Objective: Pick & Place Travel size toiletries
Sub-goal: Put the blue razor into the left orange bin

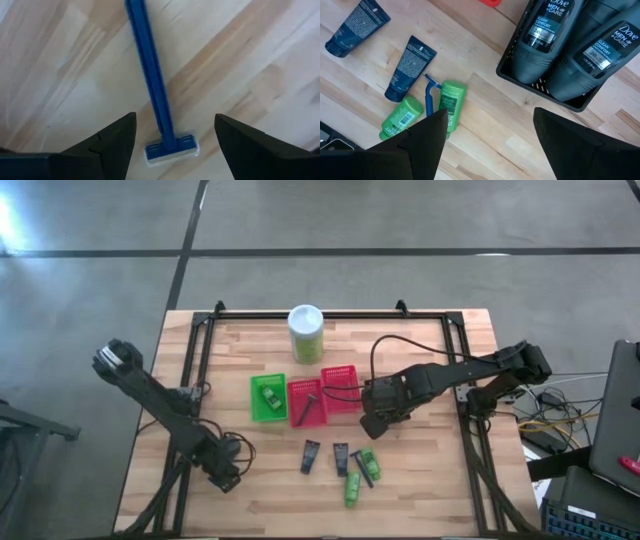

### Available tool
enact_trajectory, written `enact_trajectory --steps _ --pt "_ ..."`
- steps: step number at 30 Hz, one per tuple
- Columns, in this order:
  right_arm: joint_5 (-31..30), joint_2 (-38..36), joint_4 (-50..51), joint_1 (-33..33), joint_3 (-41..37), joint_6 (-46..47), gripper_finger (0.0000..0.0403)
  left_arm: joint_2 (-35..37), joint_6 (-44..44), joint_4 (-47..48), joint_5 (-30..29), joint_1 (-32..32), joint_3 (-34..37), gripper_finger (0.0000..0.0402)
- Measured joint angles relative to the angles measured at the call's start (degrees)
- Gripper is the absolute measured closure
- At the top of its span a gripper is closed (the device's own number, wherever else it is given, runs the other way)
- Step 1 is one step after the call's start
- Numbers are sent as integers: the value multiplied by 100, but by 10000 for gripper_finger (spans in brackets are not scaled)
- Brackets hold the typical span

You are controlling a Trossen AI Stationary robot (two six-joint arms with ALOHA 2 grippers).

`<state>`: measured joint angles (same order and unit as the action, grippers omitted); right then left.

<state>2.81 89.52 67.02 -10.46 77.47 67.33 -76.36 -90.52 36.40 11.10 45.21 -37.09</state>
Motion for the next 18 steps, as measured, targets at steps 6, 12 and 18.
enact_trajectory --steps 6,12,18 --pt "2 0 -2 -4 0 3 95 -223 -17 -41 6 42 -71 128" --pt "5 0 -5 -4 0 21 84 -386 45 -45 -5 86 -66 129" --pt "15 0 -10 -4 0 96 75 -441 50 -32 -104 84 -69 145"
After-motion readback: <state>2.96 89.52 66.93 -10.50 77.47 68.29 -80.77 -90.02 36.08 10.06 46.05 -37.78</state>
